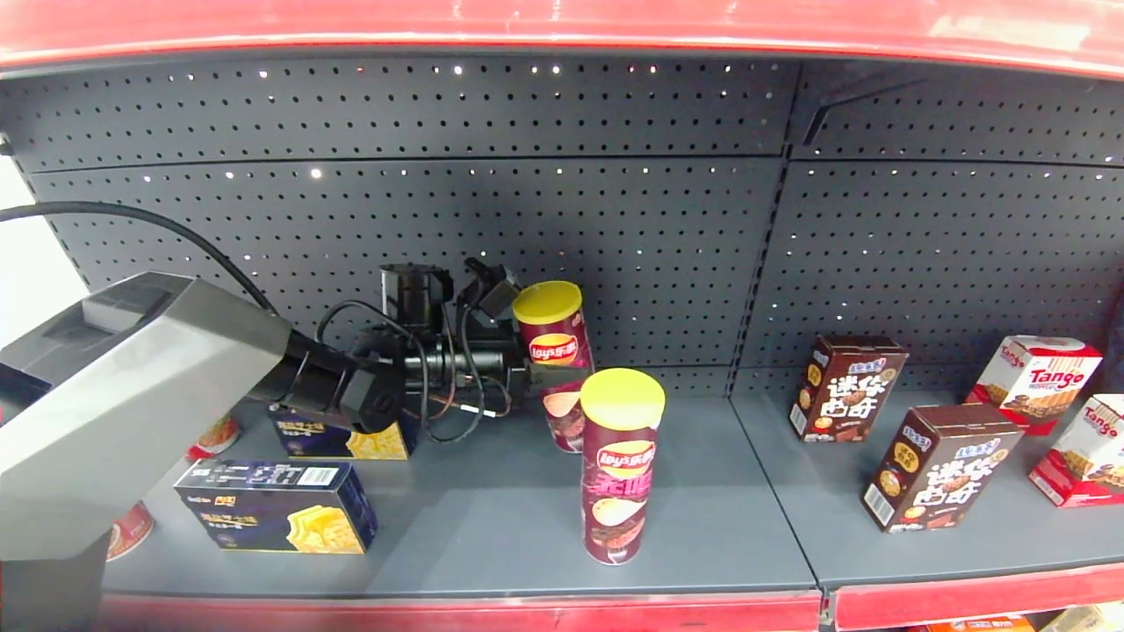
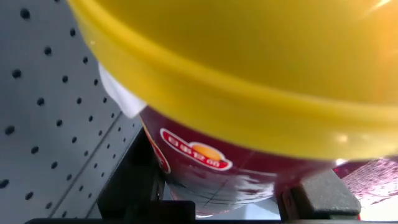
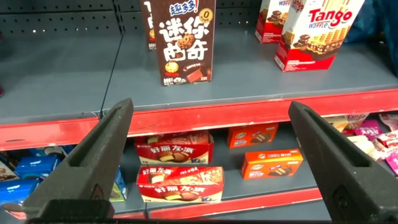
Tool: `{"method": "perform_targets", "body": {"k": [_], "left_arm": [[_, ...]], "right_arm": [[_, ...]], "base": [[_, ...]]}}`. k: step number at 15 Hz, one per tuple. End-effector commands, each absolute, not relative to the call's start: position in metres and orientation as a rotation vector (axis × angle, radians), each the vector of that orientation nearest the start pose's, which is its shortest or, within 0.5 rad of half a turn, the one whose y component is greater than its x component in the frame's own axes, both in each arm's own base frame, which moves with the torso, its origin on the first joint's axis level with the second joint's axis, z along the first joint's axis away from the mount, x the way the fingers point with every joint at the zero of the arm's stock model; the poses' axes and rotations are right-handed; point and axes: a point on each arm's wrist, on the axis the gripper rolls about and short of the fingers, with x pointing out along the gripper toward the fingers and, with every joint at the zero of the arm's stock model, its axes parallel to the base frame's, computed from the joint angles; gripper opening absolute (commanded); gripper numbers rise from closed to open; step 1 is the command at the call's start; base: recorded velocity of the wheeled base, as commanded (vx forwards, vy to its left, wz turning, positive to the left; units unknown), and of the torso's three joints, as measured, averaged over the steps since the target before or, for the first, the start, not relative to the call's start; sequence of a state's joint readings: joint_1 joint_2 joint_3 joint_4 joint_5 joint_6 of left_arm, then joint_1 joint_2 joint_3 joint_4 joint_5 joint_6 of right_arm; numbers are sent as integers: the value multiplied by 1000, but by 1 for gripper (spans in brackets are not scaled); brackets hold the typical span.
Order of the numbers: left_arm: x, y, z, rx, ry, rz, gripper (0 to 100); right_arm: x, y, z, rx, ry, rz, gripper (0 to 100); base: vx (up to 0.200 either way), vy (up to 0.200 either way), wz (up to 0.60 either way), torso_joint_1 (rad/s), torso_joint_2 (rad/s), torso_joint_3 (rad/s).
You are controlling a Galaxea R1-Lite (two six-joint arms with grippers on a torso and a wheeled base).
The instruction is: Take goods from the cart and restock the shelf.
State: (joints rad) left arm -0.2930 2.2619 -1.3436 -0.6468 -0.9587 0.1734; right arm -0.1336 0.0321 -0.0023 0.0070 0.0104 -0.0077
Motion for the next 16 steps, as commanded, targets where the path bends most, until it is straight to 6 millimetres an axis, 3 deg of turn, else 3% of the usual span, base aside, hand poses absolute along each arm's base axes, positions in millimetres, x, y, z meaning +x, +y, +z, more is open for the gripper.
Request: {"method": "perform_targets", "body": {"k": [1, 16], "left_arm": [[425, -148, 113, 57, 159, -1264, 0], [442, -143, 102, 47, 185, -1243, 0]], "right_arm": [[-20, 3, 76, -5, 39, -123, 100], [-20, 3, 76, -5, 37, -123, 100]], "base": [[0, 0, 0, 0, 0, 0], [0, 0, 0, 0, 0, 0]]}}
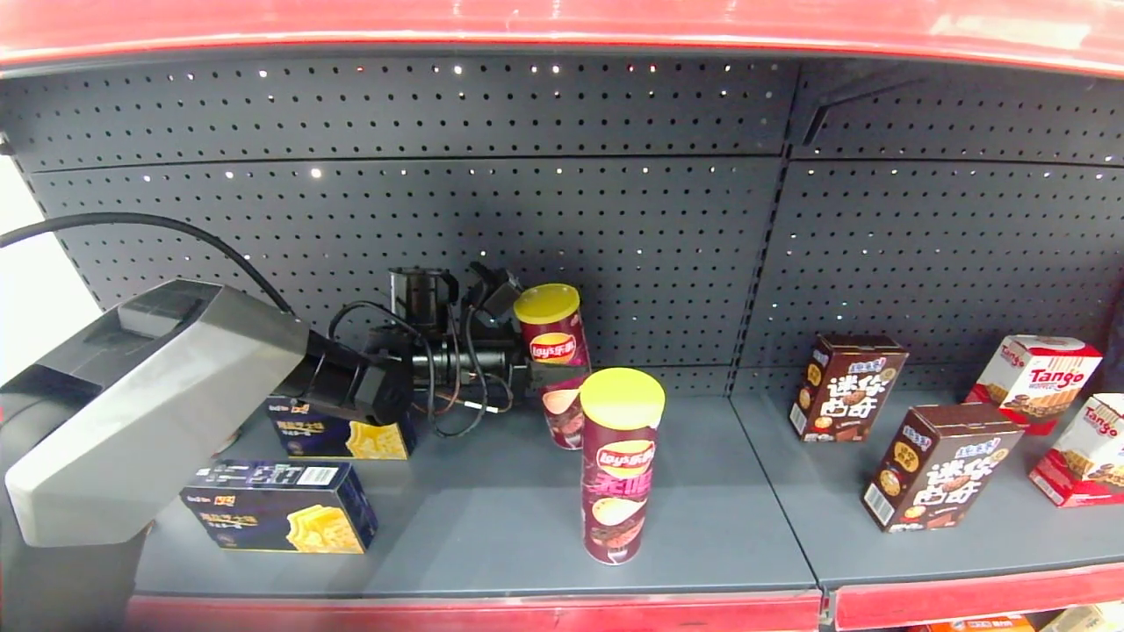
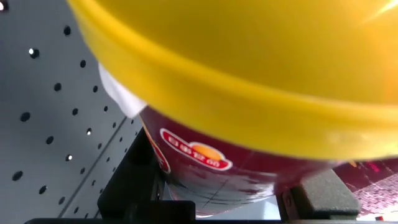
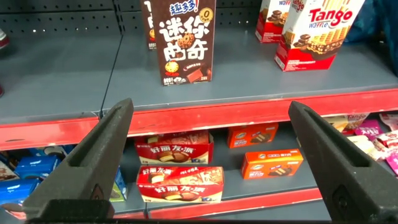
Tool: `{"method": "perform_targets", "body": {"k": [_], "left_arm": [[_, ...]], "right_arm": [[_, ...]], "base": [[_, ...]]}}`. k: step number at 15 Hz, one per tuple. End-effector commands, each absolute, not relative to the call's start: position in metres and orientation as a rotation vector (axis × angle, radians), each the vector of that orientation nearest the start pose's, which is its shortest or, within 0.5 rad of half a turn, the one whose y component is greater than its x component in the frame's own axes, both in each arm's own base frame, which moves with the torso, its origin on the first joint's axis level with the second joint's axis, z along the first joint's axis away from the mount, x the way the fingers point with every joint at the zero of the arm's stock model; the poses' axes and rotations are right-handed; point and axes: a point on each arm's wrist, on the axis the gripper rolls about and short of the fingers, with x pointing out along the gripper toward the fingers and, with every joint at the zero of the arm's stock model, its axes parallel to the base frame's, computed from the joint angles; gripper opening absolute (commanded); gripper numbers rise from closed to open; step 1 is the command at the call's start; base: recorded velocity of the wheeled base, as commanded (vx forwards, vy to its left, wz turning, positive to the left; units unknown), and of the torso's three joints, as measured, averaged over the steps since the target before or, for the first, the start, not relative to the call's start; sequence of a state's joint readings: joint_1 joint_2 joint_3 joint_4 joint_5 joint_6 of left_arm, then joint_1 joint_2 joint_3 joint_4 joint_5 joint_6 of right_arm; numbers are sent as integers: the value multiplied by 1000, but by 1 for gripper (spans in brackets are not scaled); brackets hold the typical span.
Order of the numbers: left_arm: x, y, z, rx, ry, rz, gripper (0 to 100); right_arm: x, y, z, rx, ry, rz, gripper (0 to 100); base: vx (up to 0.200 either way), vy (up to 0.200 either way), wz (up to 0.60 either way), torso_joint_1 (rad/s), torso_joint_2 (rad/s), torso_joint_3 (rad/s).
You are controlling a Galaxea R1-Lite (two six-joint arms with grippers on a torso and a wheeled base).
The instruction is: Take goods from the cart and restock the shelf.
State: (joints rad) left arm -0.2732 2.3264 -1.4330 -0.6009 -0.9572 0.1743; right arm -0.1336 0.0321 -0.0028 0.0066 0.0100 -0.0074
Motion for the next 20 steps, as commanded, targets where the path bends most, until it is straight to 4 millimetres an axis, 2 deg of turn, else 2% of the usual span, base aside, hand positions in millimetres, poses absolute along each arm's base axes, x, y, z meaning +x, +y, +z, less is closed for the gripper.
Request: {"method": "perform_targets", "body": {"k": [1, 9, 10, 20], "left_arm": [[443, -144, 101, 47, 185, -1243, 0], [443, -148, 93, 54, 209, -1254, 0], [444, -148, 93, 57, 207, -1254, 100], [442, -145, 92, 68, 212, -1252, 100]], "right_arm": [[-20, 3, 76, -5, 37, -123, 100], [-20, 3, 76, -5, 40, -123, 100], [-20, 3, 76, -5, 37, -123, 100], [-20, 3, 76, -5, 39, -123, 100]], "base": [[0, 0, 0, 0, 0, 0], [0, 0, 0, 0, 0, 0], [0, 0, 0, 0, 0, 0], [0, 0, 0, 0, 0, 0]]}}
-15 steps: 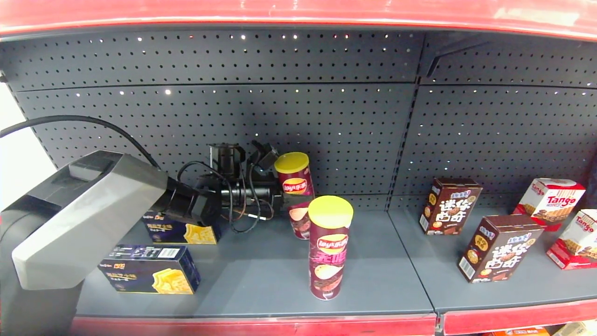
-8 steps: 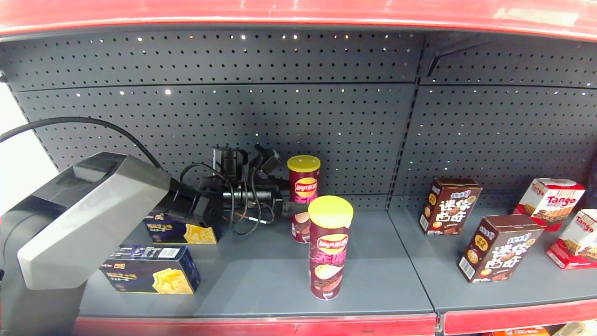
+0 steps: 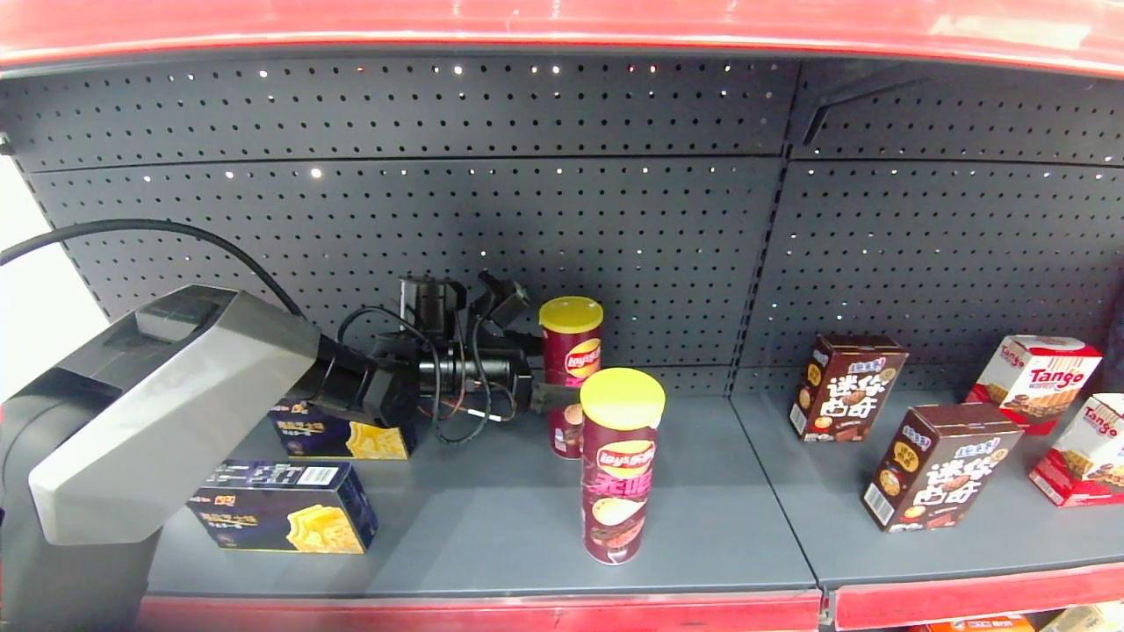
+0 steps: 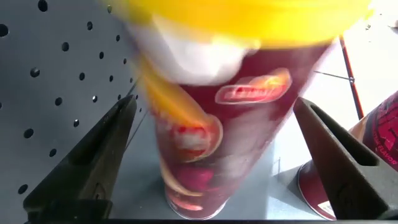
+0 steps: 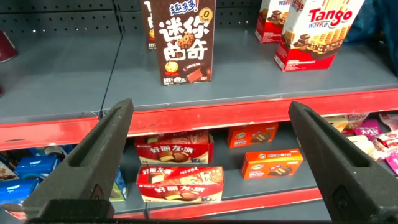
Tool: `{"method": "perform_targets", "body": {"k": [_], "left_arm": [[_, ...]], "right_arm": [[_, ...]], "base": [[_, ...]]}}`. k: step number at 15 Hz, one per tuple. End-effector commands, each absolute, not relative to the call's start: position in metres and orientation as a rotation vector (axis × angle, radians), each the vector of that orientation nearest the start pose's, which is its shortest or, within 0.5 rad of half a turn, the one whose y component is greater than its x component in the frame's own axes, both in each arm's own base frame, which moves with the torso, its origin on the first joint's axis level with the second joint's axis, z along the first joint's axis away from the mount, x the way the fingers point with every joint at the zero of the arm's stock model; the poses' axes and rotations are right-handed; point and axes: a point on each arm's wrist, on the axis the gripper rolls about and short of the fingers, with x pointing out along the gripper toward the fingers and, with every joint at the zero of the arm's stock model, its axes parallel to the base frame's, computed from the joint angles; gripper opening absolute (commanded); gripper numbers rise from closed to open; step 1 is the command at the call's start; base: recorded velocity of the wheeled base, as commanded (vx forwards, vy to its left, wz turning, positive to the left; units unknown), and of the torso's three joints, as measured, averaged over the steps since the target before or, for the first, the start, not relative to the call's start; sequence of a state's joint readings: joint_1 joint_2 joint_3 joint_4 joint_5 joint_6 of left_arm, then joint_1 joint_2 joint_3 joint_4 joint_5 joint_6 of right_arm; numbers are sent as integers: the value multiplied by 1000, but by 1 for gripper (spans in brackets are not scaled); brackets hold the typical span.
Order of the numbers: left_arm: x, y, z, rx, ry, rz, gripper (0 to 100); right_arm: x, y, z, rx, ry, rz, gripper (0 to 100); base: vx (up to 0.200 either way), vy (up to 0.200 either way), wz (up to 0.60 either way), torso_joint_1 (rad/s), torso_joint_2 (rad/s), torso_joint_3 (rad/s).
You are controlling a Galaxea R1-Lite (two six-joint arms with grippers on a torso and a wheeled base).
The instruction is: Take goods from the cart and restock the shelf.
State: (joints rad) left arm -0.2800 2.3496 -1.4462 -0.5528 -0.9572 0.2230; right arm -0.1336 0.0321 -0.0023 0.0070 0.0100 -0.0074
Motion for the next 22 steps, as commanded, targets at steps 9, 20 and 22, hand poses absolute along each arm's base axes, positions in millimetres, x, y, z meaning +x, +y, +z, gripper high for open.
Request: {"method": "perform_targets", "body": {"k": [9, 20, 22], "left_arm": [[446, -121, 94, 87, 199, -1204, 100], [376, -52, 179, 147, 95, -1059, 100], [351, -44, 198, 165, 83, -986, 100]], "right_arm": [[-20, 3, 76, -5, 40, -123, 100], [-20, 3, 76, -5, 39, -123, 100], [-20, 3, 76, -5, 40, -123, 100]], "base": [[0, 0, 0, 0, 0, 0], [0, 0, 0, 0, 0, 0], [0, 0, 0, 0, 0, 0]]}}
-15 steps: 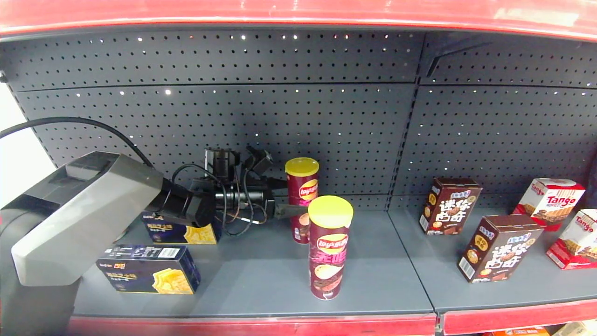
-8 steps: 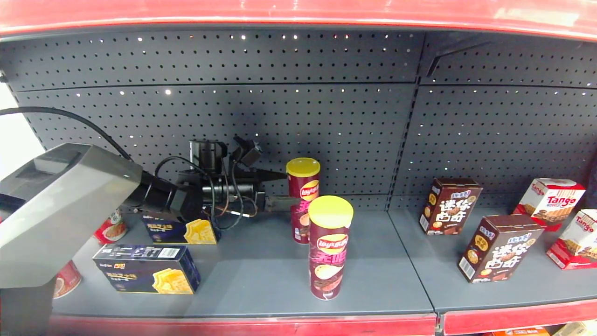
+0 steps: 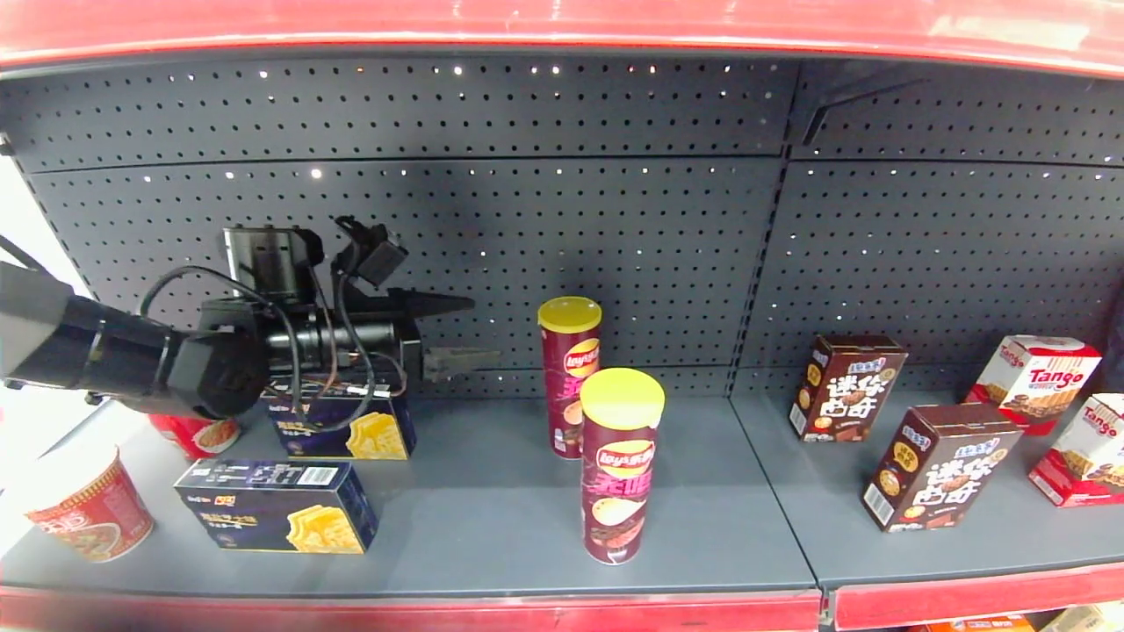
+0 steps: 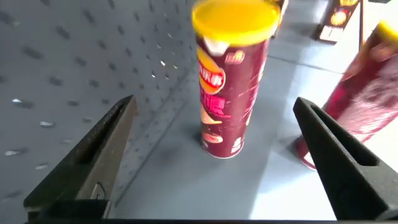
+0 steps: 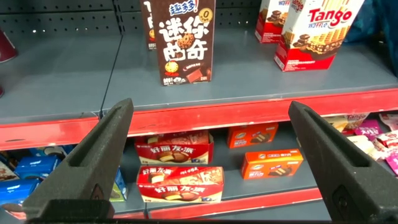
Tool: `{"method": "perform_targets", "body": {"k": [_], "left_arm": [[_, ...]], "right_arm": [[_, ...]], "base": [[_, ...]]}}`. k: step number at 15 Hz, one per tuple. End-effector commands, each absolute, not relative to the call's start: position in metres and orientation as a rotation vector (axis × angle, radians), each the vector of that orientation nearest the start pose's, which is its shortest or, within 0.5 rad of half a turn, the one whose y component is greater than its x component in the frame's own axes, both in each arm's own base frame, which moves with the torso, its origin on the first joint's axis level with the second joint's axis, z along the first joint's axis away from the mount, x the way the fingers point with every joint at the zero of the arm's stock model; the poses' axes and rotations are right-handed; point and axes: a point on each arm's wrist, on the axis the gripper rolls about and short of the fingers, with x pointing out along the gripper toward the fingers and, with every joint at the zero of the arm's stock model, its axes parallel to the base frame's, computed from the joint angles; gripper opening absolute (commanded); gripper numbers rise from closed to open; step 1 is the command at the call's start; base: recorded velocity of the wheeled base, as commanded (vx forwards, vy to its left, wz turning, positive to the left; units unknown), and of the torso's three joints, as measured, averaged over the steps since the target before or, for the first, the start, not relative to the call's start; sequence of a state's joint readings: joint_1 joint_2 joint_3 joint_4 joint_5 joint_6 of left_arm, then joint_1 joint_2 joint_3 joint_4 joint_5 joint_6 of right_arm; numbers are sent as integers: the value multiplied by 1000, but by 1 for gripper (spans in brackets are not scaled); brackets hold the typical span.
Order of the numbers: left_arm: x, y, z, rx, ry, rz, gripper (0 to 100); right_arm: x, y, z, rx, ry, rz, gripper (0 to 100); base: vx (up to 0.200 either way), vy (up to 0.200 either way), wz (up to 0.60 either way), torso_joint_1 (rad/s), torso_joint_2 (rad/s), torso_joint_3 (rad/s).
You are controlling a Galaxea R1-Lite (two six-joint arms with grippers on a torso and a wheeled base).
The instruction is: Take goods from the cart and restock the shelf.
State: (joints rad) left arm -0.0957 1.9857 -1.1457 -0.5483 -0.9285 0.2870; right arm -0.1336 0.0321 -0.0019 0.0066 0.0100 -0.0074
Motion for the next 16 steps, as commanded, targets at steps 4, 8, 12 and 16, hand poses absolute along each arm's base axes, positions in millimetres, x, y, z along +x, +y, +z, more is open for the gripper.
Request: {"method": "perform_targets", "body": {"k": [4, 8, 12, 16], "left_arm": [[279, -30, 229, 209, 132, -675, 100], [203, -16, 254, 163, 55, -449, 100], [117, -8, 210, 70, 92, -205, 100], [48, -1, 140, 34, 107, -70, 100]], "right_arm": [[-20, 3, 76, -5, 39, -123, 100], [-20, 3, 76, -3, 40, -123, 100], [-20, 3, 76, -5, 37, -123, 100], [-20, 3, 76, -5, 39, -123, 100]], "base": [[0, 0, 0, 0, 0, 0], [0, 0, 0, 0, 0, 0], [0, 0, 0, 0, 0, 0], [0, 0, 0, 0, 0, 0]]}}
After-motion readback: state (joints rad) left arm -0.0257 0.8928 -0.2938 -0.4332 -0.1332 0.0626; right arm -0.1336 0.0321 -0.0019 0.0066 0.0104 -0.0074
